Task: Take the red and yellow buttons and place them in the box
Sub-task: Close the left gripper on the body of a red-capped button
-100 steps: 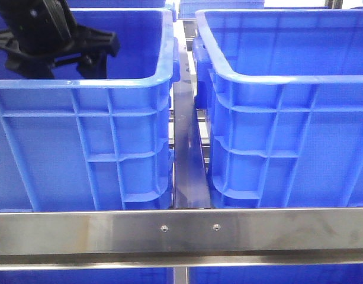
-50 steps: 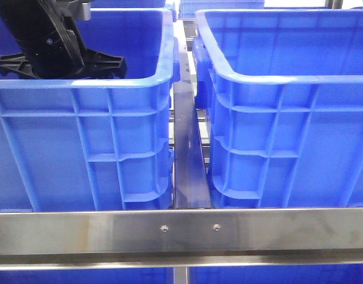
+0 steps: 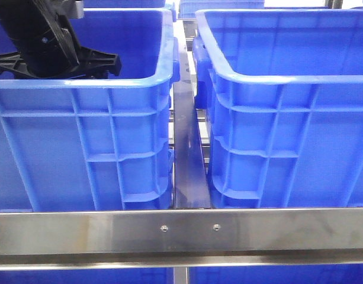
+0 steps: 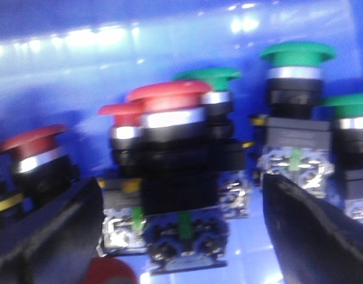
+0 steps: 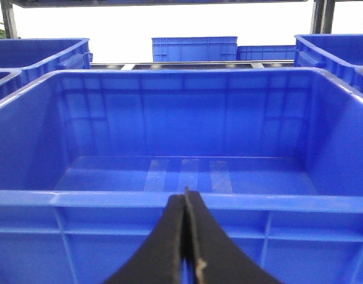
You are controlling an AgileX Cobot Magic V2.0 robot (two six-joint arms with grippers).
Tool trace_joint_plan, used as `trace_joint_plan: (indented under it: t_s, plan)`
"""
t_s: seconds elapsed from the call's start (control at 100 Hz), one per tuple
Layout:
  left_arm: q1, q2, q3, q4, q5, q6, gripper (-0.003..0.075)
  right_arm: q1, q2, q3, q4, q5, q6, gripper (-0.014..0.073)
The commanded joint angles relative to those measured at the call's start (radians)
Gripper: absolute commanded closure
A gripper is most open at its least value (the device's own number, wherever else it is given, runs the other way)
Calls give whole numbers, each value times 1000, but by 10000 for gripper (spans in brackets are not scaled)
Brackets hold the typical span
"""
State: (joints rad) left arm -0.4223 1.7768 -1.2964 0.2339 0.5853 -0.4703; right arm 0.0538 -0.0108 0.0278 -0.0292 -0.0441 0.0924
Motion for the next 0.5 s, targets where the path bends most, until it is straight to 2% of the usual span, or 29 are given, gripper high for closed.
trace_joint_plan:
  t_s: [0.0, 0.49]
  plan:
    - [2, -41, -33, 9, -50, -11, 217, -2, -21, -1, 1, -83, -4, 662]
    - [2, 6, -33, 1, -29, -11, 217, -2, -21, -1, 1, -83, -4, 662]
